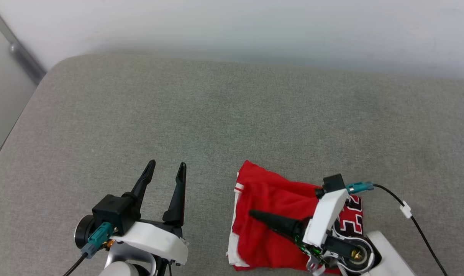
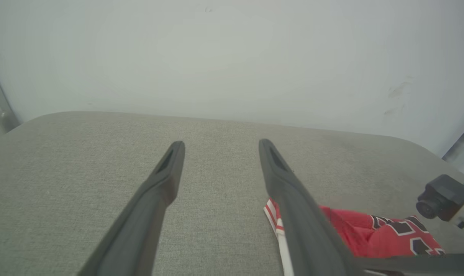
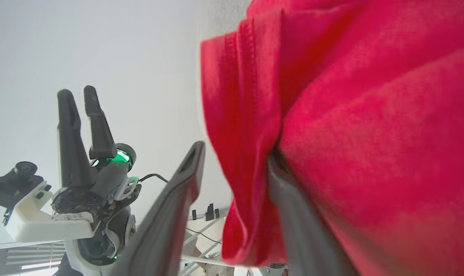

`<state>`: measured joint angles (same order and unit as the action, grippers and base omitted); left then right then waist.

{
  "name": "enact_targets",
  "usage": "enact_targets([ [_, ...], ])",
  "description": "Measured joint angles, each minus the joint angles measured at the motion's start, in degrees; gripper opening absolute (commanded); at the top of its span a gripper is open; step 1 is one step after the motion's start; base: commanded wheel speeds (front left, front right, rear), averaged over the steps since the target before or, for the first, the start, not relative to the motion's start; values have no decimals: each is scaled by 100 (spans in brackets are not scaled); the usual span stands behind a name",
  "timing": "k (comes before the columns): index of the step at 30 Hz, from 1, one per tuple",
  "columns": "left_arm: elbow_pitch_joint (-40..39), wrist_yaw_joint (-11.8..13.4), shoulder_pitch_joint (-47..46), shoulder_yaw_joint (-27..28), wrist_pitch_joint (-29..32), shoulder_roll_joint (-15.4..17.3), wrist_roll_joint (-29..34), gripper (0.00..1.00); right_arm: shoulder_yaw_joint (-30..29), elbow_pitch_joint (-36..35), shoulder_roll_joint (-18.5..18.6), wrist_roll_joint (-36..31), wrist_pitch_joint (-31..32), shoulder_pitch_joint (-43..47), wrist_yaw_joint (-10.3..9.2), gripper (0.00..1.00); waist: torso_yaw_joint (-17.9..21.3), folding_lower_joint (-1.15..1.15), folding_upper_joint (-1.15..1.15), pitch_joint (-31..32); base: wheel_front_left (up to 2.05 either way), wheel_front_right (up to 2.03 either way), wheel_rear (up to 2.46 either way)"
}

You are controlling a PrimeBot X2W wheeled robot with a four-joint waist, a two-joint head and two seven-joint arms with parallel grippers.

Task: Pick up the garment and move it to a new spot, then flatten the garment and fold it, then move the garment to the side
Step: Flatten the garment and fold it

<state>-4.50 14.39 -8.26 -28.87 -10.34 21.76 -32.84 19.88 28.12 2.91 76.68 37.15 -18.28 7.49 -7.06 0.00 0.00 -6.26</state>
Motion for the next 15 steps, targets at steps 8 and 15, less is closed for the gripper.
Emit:
enact_targets([
  [8,62,26,-37,27,-73,-4,-7,100,816,-801,465,-1053,-985,-414,0,100,148,0,0,-65,0,0,0],
  [15,145,75,24,116,-145,-24,-91,100,821,-576,1255,-3103,-2173,-523,0,100,386,0,0,32,0,0,0],
])
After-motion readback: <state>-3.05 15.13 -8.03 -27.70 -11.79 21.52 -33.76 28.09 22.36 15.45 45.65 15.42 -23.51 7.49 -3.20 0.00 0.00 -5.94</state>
